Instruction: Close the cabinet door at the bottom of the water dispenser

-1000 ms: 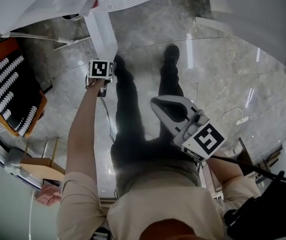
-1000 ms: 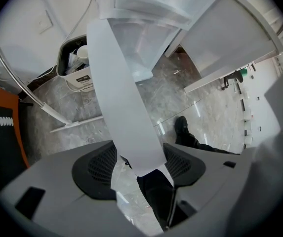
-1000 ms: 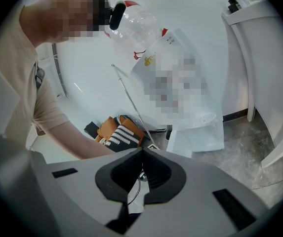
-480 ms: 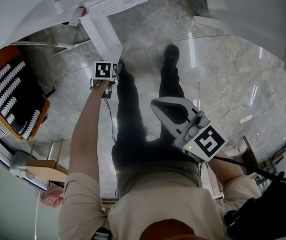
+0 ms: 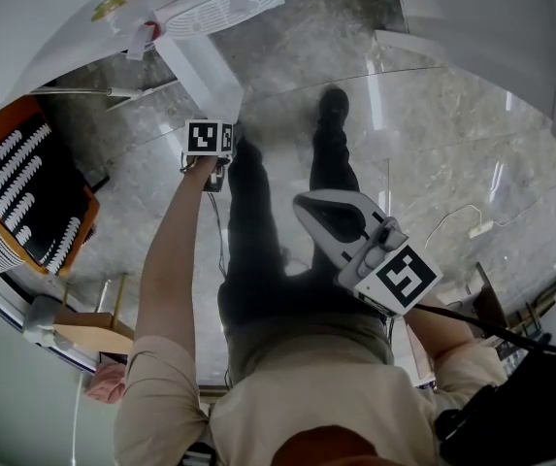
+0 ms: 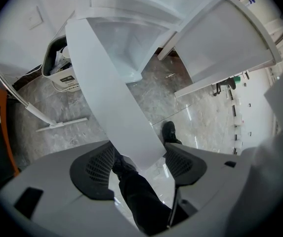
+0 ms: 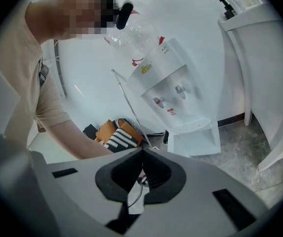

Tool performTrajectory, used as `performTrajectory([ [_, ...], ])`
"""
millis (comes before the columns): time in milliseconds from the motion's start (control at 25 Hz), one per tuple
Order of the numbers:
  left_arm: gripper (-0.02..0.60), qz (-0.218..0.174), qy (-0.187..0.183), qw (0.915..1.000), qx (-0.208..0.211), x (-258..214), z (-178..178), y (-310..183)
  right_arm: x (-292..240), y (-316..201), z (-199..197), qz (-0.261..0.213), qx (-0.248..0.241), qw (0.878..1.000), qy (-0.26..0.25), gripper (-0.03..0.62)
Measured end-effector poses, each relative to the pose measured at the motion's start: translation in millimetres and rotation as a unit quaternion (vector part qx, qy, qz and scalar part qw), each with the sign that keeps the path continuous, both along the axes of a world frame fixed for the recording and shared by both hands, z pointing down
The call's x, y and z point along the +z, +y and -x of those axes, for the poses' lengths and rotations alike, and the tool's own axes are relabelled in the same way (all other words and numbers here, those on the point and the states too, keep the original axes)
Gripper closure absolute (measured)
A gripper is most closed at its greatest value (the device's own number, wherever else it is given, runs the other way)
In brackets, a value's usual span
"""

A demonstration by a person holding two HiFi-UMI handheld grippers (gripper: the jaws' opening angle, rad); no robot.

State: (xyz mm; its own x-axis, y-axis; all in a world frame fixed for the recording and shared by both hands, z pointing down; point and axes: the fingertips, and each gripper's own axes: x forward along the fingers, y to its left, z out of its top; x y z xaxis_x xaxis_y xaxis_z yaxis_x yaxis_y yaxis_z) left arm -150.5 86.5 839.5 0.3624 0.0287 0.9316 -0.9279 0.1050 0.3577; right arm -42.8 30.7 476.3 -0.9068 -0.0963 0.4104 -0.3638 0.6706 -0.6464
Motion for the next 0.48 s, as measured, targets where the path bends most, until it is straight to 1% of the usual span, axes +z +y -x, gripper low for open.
performTrajectory([
  [200,0.296,-0.003,0.009,1.0,0.004,-1.7,-5.0,-3.6,5.3,4.6,-3.1,0.003,-0.012,1.0,0.019,0.58],
  [360,0.295,-0.003,0.014,0.9999,0.002,-2.7,-9.0,-6.4,5.3,2.6,-5.5,0.005,-0.01,1.0,0.018,0.58],
  [480,0.295,-0.003,0.023,0.9997,0.009,-3.4,-13.7,-8.7,6.5,1.0,-8.0,0.004,-0.009,1.0,0.021,0.58],
])
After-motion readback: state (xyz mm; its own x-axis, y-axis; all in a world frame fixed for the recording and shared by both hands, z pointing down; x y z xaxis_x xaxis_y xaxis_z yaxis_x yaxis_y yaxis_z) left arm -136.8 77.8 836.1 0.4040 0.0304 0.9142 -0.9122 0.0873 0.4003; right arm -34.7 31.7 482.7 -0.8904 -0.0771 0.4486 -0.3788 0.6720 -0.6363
